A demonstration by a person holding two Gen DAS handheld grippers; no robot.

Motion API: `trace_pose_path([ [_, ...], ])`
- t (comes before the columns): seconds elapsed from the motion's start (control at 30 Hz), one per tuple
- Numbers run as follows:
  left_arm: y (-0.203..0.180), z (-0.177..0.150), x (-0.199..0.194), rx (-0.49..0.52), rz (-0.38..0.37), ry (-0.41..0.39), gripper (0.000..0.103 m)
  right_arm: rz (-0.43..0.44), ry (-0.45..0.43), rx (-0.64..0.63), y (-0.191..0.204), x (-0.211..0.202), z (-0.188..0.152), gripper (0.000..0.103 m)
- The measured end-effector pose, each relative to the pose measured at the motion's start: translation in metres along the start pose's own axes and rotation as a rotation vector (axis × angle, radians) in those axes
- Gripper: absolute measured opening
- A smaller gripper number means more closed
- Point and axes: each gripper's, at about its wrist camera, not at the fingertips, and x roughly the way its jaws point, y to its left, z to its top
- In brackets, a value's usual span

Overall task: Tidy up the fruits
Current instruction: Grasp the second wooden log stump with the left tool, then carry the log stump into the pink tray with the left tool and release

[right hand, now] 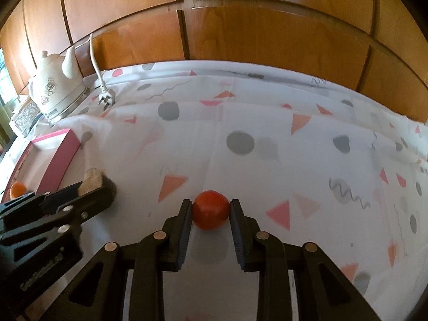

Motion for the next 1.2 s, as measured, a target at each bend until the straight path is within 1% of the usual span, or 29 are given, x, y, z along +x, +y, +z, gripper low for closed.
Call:
trace_pose_path([
  [0.2, -0.007, -0.04, -0.022, 0.049, -0.008, -0.001, 0.032, 0.008, 0.008, -0.002, 0.003, -0.024, -0.028, 0.028],
  [0.3, -0.012, -0.061, -0.035, 0.094, 0.008, -0.048, 0.032, 0.008, 0.005, 0.003, 0.004, -0.037, -0.046, 0.028],
  [0.43, -0.013, -0.078, -0.036, 0.107, 0.007, -0.053, 0.031, -0.003, -0.008, 0.012, 0.005, -0.051, -0.064, 0.028],
  [0.47, -0.013, -0.08, -0.038, 0.116, 0.011, -0.063, 0.031, -0.005, -0.01, 0.014, 0.004, -0.054, -0.067, 0.028],
  [0.57, -0.013, -0.081, -0.042, 0.108, -0.007, -0.053, 0.031, -0.018, -0.025, 0.013, 0.006, -0.062, -0.08, 0.028],
  [0.63, -0.012, -0.082, -0.047, 0.104, -0.008, -0.062, 0.031, -0.021, -0.03, 0.013, 0.006, -0.065, -0.085, 0.028],
  [0.9, -0.001, -0.078, -0.077, 0.089, -0.011, -0.116, 0.031, -0.039, -0.043, 0.0, 0.01, -0.066, -0.09, 0.028],
  [1.2, 0.016, -0.081, -0.096, 0.046, -0.01, -0.142, 0.031, -0.066, -0.045, -0.005, 0.014, -0.067, -0.092, 0.028],
])
